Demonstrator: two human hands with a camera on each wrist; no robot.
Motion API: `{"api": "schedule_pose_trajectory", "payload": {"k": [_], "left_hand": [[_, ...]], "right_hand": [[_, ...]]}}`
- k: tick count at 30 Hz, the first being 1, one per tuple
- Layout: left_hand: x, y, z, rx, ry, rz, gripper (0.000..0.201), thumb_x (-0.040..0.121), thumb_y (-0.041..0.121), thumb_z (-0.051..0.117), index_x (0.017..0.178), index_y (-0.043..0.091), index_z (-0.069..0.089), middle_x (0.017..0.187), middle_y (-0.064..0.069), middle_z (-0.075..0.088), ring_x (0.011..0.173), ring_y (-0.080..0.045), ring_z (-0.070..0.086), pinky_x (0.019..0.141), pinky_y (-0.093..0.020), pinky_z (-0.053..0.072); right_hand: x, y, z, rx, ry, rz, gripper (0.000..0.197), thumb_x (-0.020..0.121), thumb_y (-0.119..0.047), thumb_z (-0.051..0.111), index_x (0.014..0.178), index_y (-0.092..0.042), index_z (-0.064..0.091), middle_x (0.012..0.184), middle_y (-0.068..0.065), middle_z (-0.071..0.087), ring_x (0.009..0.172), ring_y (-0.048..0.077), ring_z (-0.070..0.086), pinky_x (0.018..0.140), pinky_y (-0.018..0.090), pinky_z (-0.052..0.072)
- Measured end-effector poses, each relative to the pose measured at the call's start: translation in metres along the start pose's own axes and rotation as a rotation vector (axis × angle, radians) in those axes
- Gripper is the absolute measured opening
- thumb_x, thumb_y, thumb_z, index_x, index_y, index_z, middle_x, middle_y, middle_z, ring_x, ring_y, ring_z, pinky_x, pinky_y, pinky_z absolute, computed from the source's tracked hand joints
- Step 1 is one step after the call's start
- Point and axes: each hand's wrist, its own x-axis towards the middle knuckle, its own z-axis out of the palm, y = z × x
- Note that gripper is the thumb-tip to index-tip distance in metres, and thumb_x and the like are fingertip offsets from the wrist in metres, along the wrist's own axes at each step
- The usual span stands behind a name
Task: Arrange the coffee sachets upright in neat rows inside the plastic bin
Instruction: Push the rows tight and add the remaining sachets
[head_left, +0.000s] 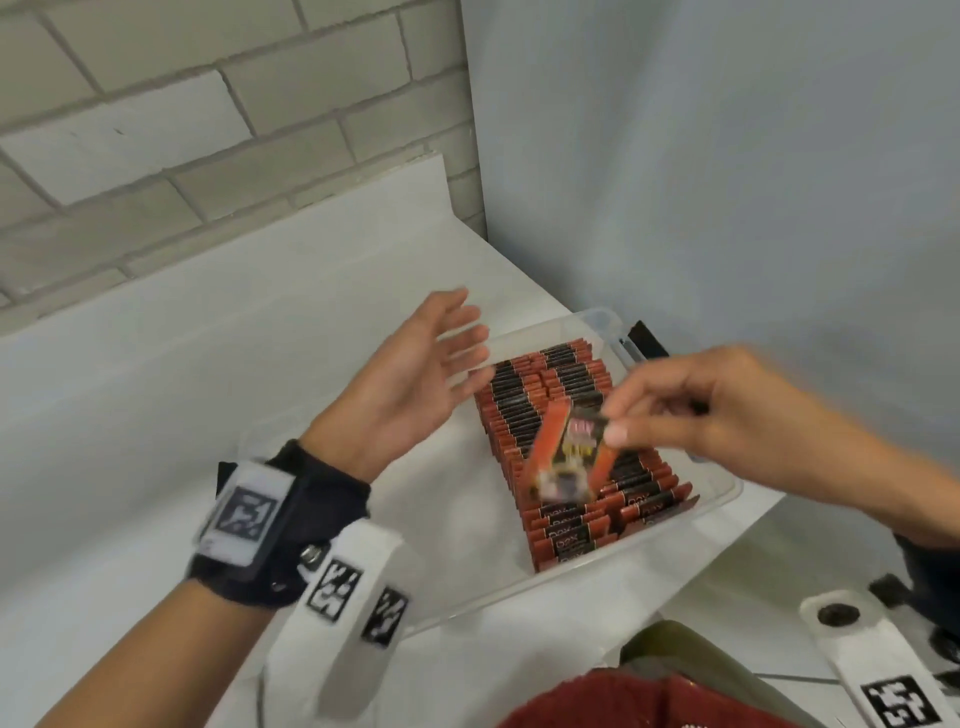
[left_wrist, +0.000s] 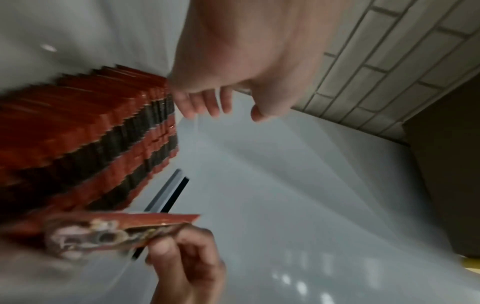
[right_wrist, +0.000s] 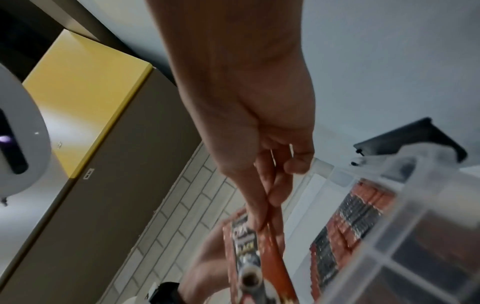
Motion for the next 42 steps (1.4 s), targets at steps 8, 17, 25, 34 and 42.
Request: {"api": "schedule_pose_trajectory", "payload": {"k": [8, 17, 25, 34, 42], "left_hand": [[-0.056, -0.054, -0.003, 0.21, -0.09, -0.545, 0.075, 0.077, 0.062, 0.054, 0.122, 0.002, 0.049, 0.094, -0.016, 0.056, 0.088, -0.026, 0.054, 0.082, -0.032, 0.044], [-0.053, -0.063, 0.001, 0.177, -0.268, -0.613, 0.066, 0.091, 0.065, 0.034, 0.083, 0.01, 0.069, 0.078, -0.008, 0.07, 0.069, -0.015, 0.066, 0.069, -0.02, 0.051], [-0.052, -0.062, 0.001, 0.222, -0.285, -0.639, 0.07, 0.091, 0.066, 0.031, 0.109, 0.008, 0.065, 0.102, -0.011, 0.071, 0.093, -0.018, 0.066, 0.095, -0.026, 0.046], [-0.05, -0.063, -0.001, 0.24, -0.269, -0.637, 0.066, 0.091, 0.066, 0.032, 0.103, 0.011, 0.066, 0.095, -0.008, 0.072, 0.087, -0.016, 0.063, 0.096, -0.03, 0.042], [-0.051, -0.06, -0.001, 0.162, -0.204, -0.625, 0.059, 0.087, 0.067, 0.042, 0.091, 0.011, 0.059, 0.084, -0.009, 0.051, 0.078, -0.017, 0.043, 0.085, -0.028, 0.037]], "right_hand": [[0.0, 0.023, 0.024, -0.262, -0.412, -0.049, 0.008, 0.085, -0.026, 0.071, 0.09, -0.03, 0.075, 0.086, -0.023, 0.068, 0.088, -0.004, 0.063, 0.075, 0.009, 0.044], [0.014, 0.023, 0.031, -0.372, -0.527, -0.1, 0.015, 0.085, -0.014, 0.07, 0.081, -0.028, 0.07, 0.072, -0.026, 0.054, 0.08, -0.015, 0.054, 0.072, 0.004, 0.039], [0.005, 0.035, -0.023, -0.458, -0.487, -0.06, 0.018, 0.08, -0.034, 0.075, 0.075, -0.048, 0.066, 0.09, -0.027, 0.062, 0.09, 0.001, 0.055, 0.07, 0.016, 0.043], [0.007, 0.048, -0.017, -0.726, -0.518, -0.231, 0.011, 0.082, -0.05, 0.058, 0.082, -0.042, 0.065, 0.079, -0.037, 0.047, 0.09, -0.001, 0.041, 0.075, 0.022, 0.038], [0.011, 0.045, -0.02, -0.479, -0.446, -0.152, 0.014, 0.081, -0.041, 0.067, 0.093, -0.047, 0.07, 0.095, -0.032, 0.052, 0.103, -0.009, 0.043, 0.074, 0.009, 0.037]]}}
